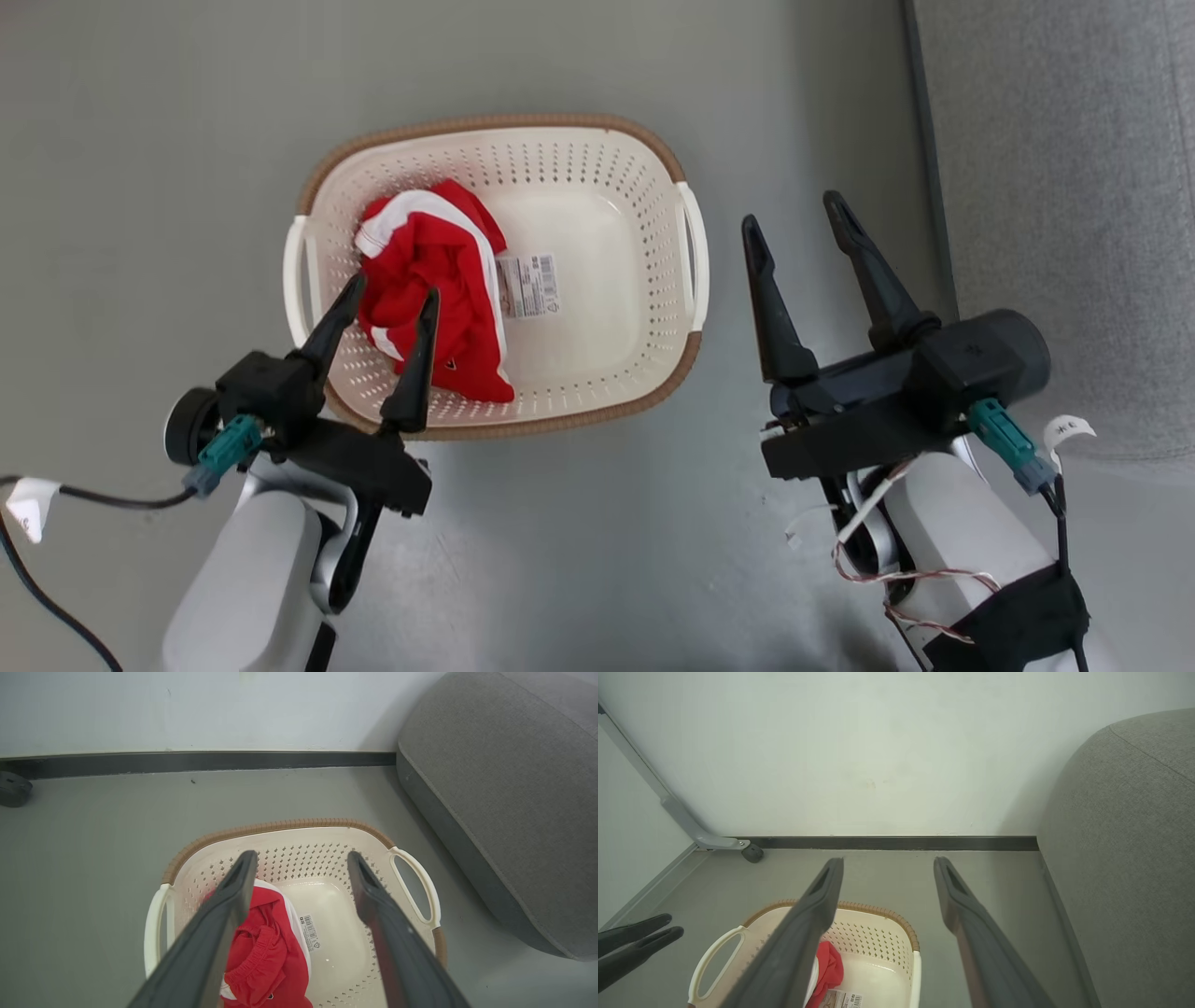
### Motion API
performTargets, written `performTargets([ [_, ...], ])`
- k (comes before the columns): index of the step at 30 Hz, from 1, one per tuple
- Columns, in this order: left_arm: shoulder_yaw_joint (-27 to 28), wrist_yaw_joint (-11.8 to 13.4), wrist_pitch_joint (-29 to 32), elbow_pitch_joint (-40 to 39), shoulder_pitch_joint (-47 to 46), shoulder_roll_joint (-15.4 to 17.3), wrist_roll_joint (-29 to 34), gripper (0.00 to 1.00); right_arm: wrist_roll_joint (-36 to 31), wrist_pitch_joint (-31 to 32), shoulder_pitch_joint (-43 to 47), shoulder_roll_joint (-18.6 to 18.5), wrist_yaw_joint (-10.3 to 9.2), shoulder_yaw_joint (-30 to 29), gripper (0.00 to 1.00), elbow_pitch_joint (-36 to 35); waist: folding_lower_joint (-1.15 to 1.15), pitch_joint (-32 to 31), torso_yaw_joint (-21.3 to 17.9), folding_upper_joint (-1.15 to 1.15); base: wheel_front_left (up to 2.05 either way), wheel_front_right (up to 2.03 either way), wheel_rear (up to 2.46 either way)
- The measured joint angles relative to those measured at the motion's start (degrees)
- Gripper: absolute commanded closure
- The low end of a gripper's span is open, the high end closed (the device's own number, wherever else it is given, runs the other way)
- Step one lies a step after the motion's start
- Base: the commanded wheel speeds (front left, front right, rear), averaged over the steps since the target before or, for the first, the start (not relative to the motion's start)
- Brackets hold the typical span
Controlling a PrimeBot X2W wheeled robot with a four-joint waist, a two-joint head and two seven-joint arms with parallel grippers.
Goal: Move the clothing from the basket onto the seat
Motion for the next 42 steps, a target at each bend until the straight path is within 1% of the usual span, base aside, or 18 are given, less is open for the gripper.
performTargets([
  [6, -2.79, 0.00, 2.36, 3.59, -5.96, 1.04, 0.82, 0.00, 2.42, -0.01, -3.09, -0.05, -0.30, 3.52, 0.00, -0.65, -0.01, 4.87, -1.63, 0.00, 0.00, 0.00, 0.00],
  [11, -5.53, -0.01, 4.95, 6.80, -9.79, 1.93, 3.69, 0.00, 3.60, -0.01, -3.75, -0.07, -0.31, 4.10, 0.00, -0.68, -0.01, 7.60, -3.09, 0.00, 0.00, 0.00, 0.00],
  [14, -7.27, -0.02, 6.53, 8.90, -12.51, 2.81, 6.81, 0.00, 4.55, -0.01, -3.75, -0.09, -0.31, 3.80, 0.00, -0.77, 0.00, 8.97, -3.96, -0.01, 0.00, 0.00, 0.00],
  [20, -12.65, -0.41, 10.11, 13.37, -17.10, 5.78, 14.54, 0.00, 6.12, -0.01, -3.75, -0.09, -0.31, 4.10, 0.00, -0.82, 0.00, 11.19, -5.35, 0.00, 0.00, 0.00, 0.00],
  [26, -15.96, -0.42, 12.85, 17.05, -19.55, 6.43, 18.39, 0.00, 7.04, -0.01, -3.81, -0.08, -0.31, 4.47, 0.00, -1.22, -0.01, 12.64, -6.22, 0.00, 0.00, 0.00, 0.00],
  [31, -17.79, -0.42, 14.68, 19.73, -22.56, 7.03, 21.37, 0.00, 8.04, -0.01, -3.83, -0.08, -0.31, 4.57, 0.00, -1.33, -0.01, 13.31, -6.46, 0.00, 0.00, 0.00, 0.00],
  [42, -17.92, -0.42, 17.86, 24.48, -25.97, 7.53, 22.01, 0.00, 10.18, -0.01, -3.82, -0.07, -0.31, 6.16, 0.00, -2.35, -0.01, 14.09, -7.00, -0.02, 0.00, 0.00, 0.00],
])
